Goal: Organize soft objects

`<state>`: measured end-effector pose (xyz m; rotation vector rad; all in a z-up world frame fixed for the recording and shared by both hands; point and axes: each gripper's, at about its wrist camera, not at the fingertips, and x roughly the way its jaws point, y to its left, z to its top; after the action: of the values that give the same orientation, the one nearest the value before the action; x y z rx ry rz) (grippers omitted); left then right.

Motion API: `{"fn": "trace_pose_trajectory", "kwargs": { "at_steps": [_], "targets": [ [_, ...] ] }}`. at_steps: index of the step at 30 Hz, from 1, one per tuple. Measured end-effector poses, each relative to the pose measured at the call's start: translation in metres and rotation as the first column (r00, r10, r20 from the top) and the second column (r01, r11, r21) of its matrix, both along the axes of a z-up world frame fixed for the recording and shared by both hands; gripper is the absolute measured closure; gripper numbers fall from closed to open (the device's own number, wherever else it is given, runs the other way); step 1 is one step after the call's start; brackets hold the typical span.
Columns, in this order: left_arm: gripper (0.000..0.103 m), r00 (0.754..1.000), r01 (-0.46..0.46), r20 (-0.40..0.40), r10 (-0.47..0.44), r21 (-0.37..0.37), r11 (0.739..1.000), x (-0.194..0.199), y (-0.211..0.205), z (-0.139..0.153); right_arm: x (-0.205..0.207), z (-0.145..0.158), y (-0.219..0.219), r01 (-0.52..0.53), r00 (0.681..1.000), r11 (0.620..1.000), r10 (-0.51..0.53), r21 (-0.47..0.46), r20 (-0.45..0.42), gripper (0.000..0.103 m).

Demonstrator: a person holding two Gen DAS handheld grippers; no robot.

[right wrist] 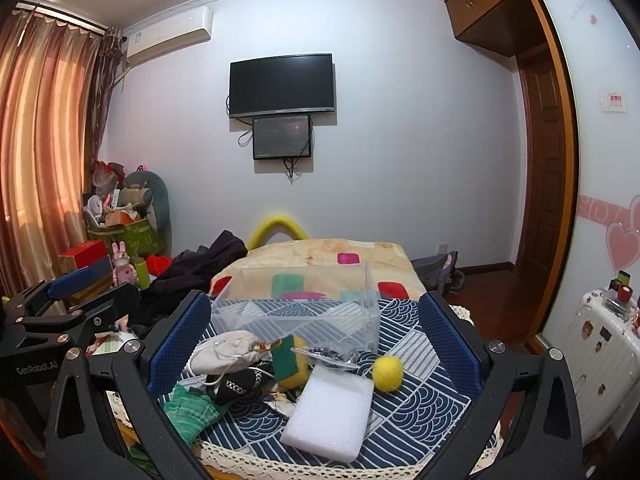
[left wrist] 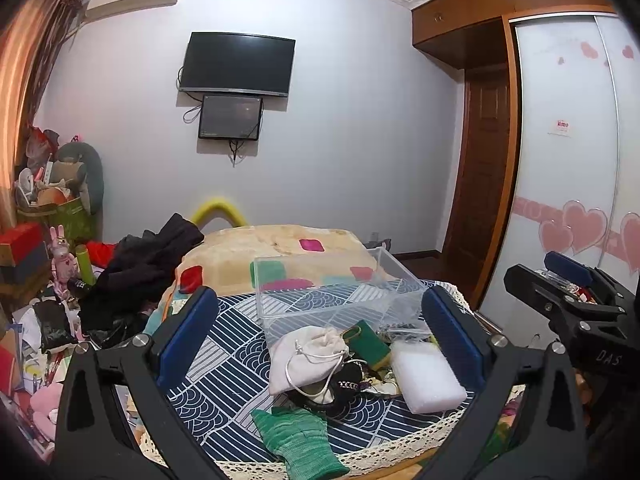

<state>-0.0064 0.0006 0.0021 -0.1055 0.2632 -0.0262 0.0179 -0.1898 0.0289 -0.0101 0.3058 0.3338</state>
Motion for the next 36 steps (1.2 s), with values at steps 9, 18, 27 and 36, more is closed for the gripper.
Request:
{"fn": "trace_pose_trajectory", "kwargs": {
  "at_steps": [9,18,27,36],
  "targets": [
    [0.0,1.0,0.004,-0.003,-0.004,0.0,1.0,0.0,-0.002,-0.001,-0.001,0.002,0.001,0.002,1.0,1.0,-0.002,0.002,0.001,0.0],
    [0.0,1.0,0.007,-0.007,-0.006,0.003,1.0,0.003,-0.004,-0.002,-0.002,0.006,0.001,0.001,1.0,1.0,-0.001,0.006,0.003,0.0],
    [0.0,1.0,0.007,-0.01,-0.007,0.003,1.0,0.002,-0.005,-0.004,-0.005,0.01,0.002,0.0,1.0,1.0,0.0,0.007,0.008,0.0],
    [0.0,1.0,0.01,-0.013,-0.01,-0.002,1.0,0.002,-0.005,-0.004,-0.005,0.009,0.002,0.001,1.0,1.0,-0.001,0.01,0.013,0.0]
  ]
}}
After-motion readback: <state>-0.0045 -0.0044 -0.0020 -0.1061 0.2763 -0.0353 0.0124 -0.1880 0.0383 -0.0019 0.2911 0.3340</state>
